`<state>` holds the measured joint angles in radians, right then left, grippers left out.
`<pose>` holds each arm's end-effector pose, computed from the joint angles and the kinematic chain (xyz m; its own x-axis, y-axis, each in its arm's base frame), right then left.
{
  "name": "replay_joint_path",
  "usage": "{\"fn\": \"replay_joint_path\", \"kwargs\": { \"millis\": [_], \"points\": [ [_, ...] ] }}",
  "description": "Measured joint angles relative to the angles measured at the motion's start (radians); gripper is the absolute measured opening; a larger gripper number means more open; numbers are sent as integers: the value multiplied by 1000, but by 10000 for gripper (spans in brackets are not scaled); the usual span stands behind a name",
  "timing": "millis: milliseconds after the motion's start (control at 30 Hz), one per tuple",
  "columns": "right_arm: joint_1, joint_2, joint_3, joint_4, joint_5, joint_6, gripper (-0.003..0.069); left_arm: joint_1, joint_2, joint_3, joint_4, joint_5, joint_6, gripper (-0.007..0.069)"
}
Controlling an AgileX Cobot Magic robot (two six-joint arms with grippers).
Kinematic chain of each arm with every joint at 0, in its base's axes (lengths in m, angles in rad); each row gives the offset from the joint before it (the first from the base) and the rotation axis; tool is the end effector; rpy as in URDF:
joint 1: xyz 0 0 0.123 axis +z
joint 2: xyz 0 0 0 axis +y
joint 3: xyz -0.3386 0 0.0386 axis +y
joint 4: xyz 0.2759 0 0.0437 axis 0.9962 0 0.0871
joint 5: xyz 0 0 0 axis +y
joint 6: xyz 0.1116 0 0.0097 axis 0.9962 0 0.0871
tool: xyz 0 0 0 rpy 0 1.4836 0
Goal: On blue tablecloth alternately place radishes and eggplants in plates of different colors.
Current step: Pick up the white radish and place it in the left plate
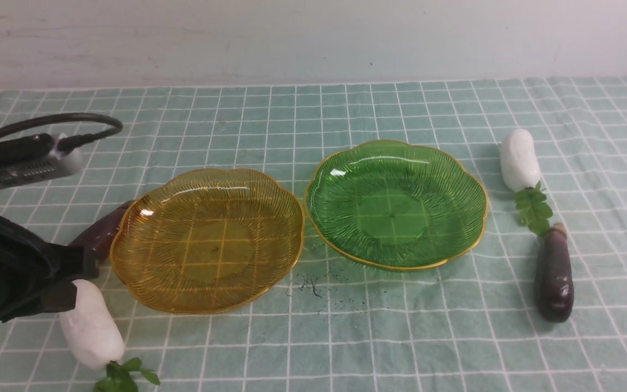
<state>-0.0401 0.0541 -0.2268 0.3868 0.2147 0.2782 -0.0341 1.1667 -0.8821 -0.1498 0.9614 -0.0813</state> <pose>0.0401 0.0074 0.2770 0.0234 0.6083 -0.7934 -0.0688 0.7927 0.6057 0.2238 -0.0214 0.3123 -0.9148 -0.1343 -0.3810 -0.0701 0.9816 -0.1779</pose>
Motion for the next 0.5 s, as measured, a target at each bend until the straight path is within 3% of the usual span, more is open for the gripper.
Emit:
{"fn": "replay_joint_path", "kwargs": {
  "millis": [67, 300, 433, 500],
  "points": [
    [13, 139, -158, -59, 186, -70, -14, 0, 51, -2, 27, 6, -22, -8],
    [16, 447, -427, -82, 453, -319, -14, 0, 144, -4, 73, -4, -33, 34],
    [16, 535, -449, -3, 471, -404, -14, 0, 192, -7, 105, -39, -72, 143],
    [16, 565, -451, 59, 475, -460, -14, 0, 227, -8, 140, -73, -116, 272]
  ]
}}
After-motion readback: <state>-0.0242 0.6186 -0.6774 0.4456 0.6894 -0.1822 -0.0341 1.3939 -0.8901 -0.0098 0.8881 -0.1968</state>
